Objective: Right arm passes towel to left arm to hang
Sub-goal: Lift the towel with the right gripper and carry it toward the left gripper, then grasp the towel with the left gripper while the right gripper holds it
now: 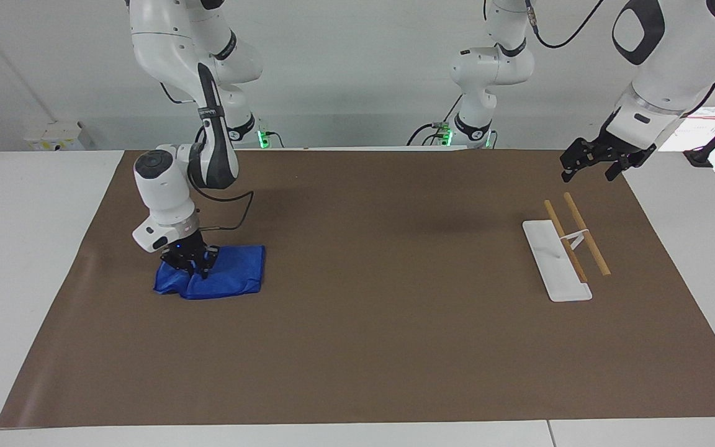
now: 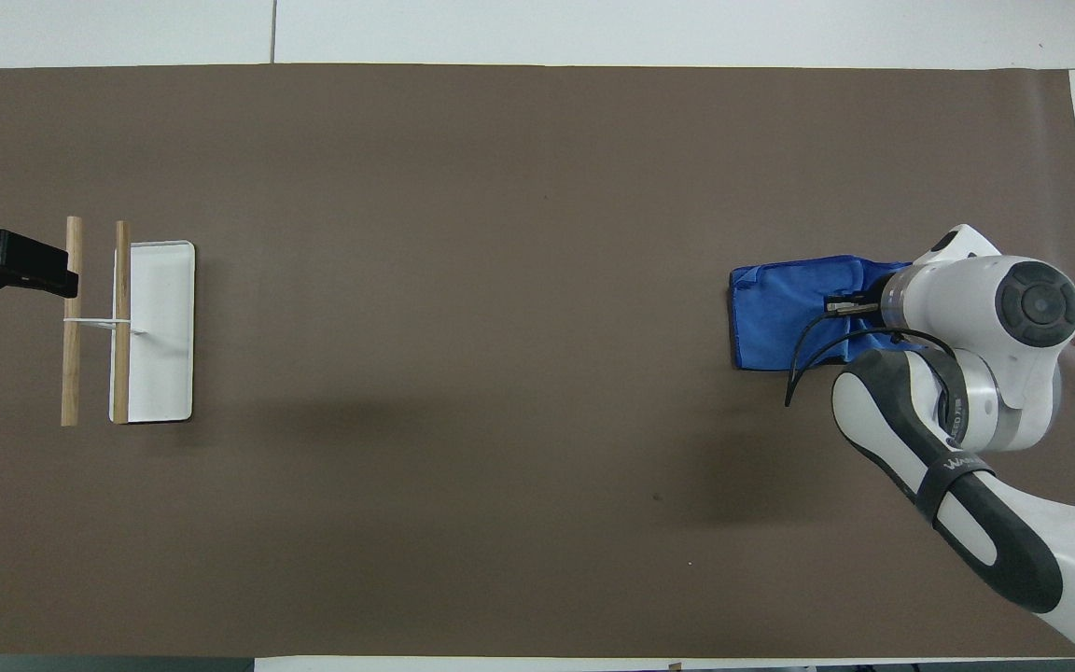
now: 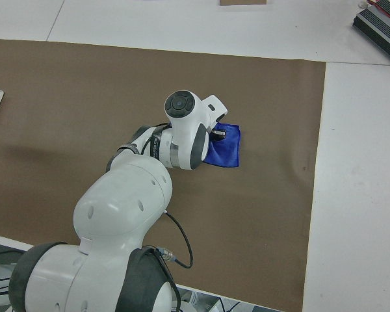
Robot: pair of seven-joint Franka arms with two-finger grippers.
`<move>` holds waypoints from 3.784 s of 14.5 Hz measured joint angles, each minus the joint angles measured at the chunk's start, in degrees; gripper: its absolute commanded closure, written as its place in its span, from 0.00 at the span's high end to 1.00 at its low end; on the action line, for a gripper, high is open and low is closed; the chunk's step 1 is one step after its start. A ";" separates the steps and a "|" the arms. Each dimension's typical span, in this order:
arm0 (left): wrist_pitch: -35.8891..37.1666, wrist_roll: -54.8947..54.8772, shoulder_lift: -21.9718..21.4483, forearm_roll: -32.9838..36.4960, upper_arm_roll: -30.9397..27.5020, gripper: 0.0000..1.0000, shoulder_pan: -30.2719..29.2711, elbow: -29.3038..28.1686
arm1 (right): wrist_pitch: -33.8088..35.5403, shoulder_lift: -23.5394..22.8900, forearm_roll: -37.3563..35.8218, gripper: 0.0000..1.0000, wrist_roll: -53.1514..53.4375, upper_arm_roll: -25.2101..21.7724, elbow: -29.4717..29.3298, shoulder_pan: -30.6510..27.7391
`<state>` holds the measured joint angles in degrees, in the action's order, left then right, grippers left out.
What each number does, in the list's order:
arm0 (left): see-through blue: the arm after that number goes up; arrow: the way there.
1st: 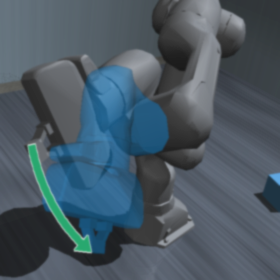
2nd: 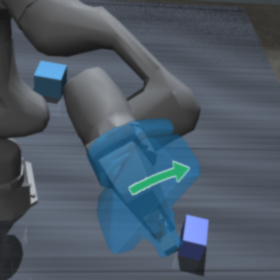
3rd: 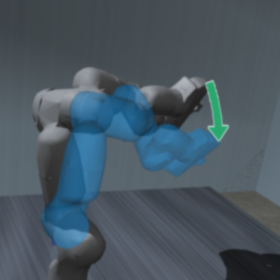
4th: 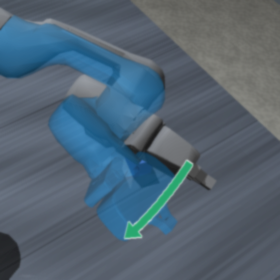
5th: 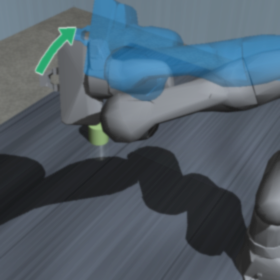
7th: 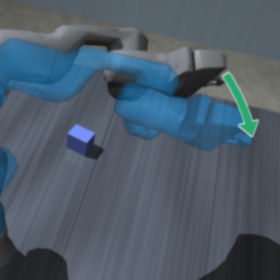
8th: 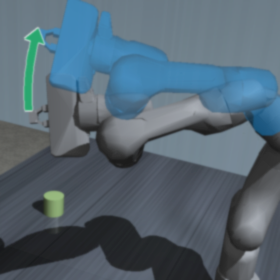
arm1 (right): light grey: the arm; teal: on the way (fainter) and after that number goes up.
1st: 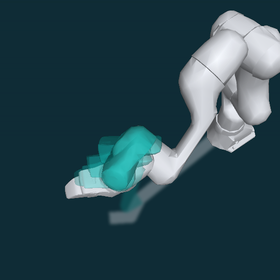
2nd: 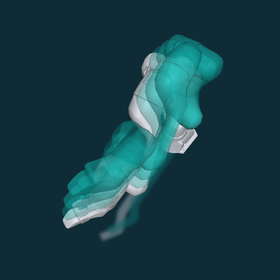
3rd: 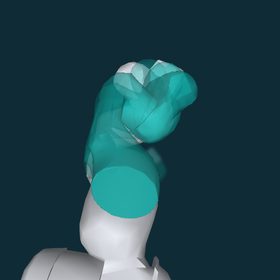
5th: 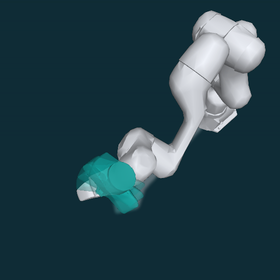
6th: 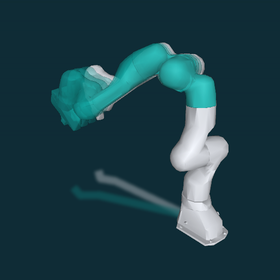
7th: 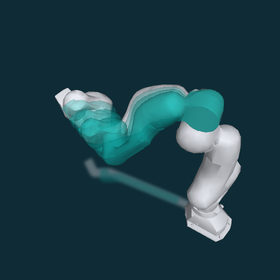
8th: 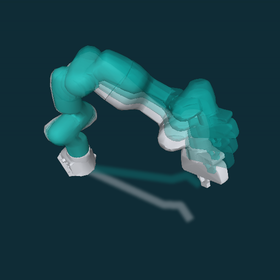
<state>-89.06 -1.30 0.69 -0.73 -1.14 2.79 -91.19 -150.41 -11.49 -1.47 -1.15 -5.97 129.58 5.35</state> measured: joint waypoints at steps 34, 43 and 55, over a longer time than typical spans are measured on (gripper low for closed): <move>-0.27 0.01 -1.72 -0.03 0.65 1.00 2.68 -0.31 | 10.27 0.19 42.52 0.00 65.43 5.54 -34.57 21.73; -4.17 5.99 -3.08 -5.97 0.51 1.00 2.41 -3.86 | 5.05 -0.46 42.62 0.00 74.12 5.53 -34.54 25.94; -25.07 49.29 0.42 -33.05 1.31 1.00 8.97 -14.28 | 5.05 -0.51 42.64 0.00 74.12 5.53 -34.53 26.71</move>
<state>-114.13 48.00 1.11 -33.79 0.17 11.76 -105.48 -145.36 -12.00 41.17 72.97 -0.44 95.05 32.06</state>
